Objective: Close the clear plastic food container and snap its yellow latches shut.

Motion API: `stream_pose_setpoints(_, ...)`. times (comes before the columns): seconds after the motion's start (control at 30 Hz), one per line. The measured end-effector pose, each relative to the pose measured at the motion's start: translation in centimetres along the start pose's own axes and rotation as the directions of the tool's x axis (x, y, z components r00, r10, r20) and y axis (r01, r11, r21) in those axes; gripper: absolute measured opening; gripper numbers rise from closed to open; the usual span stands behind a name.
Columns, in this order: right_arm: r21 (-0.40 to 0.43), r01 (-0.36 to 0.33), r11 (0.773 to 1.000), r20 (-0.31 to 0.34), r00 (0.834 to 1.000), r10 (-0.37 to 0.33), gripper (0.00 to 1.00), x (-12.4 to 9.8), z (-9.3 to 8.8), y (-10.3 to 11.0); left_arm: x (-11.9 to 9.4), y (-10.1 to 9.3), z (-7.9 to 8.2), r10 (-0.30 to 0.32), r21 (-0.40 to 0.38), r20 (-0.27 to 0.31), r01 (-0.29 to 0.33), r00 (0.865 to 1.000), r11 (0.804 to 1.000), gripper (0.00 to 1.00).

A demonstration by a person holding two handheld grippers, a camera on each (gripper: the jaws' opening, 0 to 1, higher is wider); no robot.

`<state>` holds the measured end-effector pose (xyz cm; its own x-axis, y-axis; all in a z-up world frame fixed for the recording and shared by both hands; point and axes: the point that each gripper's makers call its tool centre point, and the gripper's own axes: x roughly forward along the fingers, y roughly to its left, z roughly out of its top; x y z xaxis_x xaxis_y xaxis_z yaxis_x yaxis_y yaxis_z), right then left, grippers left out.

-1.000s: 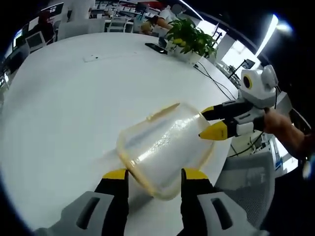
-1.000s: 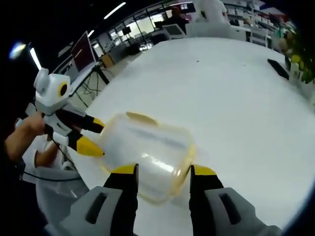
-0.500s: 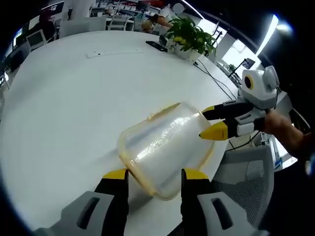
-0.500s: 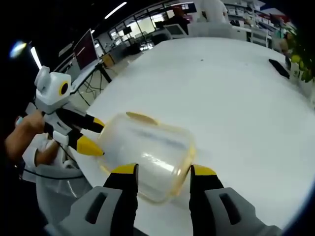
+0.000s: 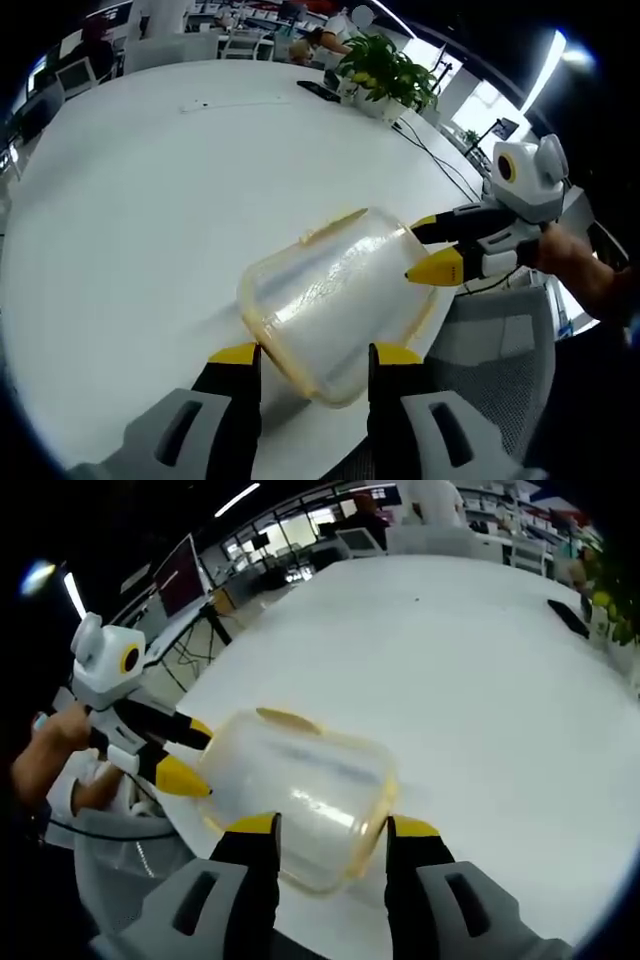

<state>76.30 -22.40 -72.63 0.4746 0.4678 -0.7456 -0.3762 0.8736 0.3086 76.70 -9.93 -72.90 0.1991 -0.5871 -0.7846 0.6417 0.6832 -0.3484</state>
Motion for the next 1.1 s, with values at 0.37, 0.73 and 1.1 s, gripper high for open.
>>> stream_pose_setpoints(0.37, 0.003, 0.0, 1.0, 0.002, 1.0, 0.0, 0.38, -0.3, -0.6, 0.6, -0.4, -0.3, -0.8, 0.0, -0.007, 0.017, 0.0, 1.0, 1.0, 0.36)
stream_pose_setpoints(0.73, 0.001, -0.016, 1.0, -0.006, 1.0, 0.016, 0.4, -0.3, -0.7, 0.6, -0.5, -0.3, -0.9, 0.0, -0.017, 0.022, 0.001, 1.0, 1.0, 0.36)
stream_pose_setpoints(1.1, -0.109, -0.032, 0.994, -0.023, 0.999, 0.029, 0.42, -0.5, -0.7, 0.8, -0.7, -0.7, -1.2, -0.013, 0.051, 0.022, 0.012, 1.0, 0.999, 0.39)
